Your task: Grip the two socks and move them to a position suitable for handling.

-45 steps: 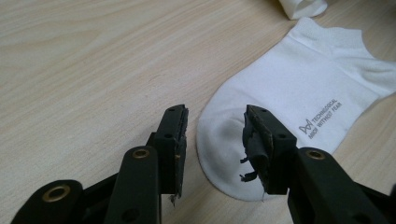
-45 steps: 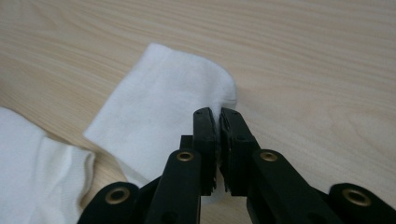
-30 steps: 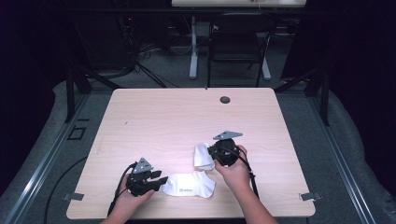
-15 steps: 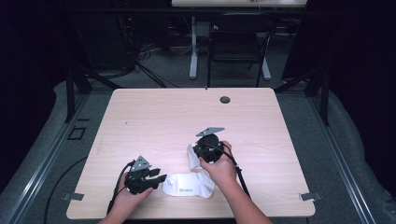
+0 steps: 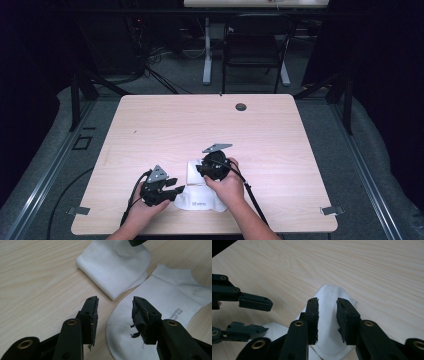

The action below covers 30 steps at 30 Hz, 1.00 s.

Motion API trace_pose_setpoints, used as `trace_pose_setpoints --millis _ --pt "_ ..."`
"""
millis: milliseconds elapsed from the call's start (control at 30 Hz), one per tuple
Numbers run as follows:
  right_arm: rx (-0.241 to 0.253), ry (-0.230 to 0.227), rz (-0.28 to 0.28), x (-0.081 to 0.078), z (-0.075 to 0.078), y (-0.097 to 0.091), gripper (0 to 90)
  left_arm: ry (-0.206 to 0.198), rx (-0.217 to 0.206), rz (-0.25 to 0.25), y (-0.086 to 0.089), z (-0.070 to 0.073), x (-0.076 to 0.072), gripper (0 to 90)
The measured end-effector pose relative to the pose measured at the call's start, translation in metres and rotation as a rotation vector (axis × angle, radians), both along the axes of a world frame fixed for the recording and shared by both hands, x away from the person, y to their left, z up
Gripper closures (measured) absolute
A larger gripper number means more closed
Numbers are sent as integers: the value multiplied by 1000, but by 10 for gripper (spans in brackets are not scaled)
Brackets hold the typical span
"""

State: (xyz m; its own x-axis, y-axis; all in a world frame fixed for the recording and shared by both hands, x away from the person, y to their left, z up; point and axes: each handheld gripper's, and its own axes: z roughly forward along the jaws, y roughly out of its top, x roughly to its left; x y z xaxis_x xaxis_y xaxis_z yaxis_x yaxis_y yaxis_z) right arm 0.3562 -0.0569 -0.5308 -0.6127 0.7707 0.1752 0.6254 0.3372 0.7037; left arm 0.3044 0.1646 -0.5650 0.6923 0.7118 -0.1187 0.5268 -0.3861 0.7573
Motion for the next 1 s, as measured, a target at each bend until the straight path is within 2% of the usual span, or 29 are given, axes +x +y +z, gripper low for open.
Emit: trace_pose_setpoints --millis 100,200,233,300,400,533,667,800,867,900,1000 --pt "15 -34 -21 -2 4 -11 699 -14 -1 -6 -5 4 2 557" --pt "14 -62 -46 -5 9 -26 750 -19 -4 -11 -13 6 6 557" --pt "8 -67 -54 -6 9 -30 770 -23 8 -20 -17 6 7 557" --pt "2 -58 -86 -7 7 -46 778 -29 23 -29 -28 6 10 557" --pt "15 -57 -99 -8 5 -56 777 -35 19 -30 -45 6 13 557" --pt "29 -53 -119 -12 1 -68 774 -59 52 -30 -71 4 18 542" --pt "33 -55 -125 -16 -1 -77 772 -56 60 -20 -89 3 22 514" --pt "32 -64 -130 -20 -1 -86 770 -57 103 -3 -101 -1 26 497" --pt "35 -69 -134 -21 0 -89 770 -49 132 1 -104 -4 29 530" --pt "43 -69 -137 -22 0 -90 770 -45 132 9 -105 -6 30 558" --pt "43 -67 -142 -23 -1 -94 770 -45 137 11 -103 -6 31 701"
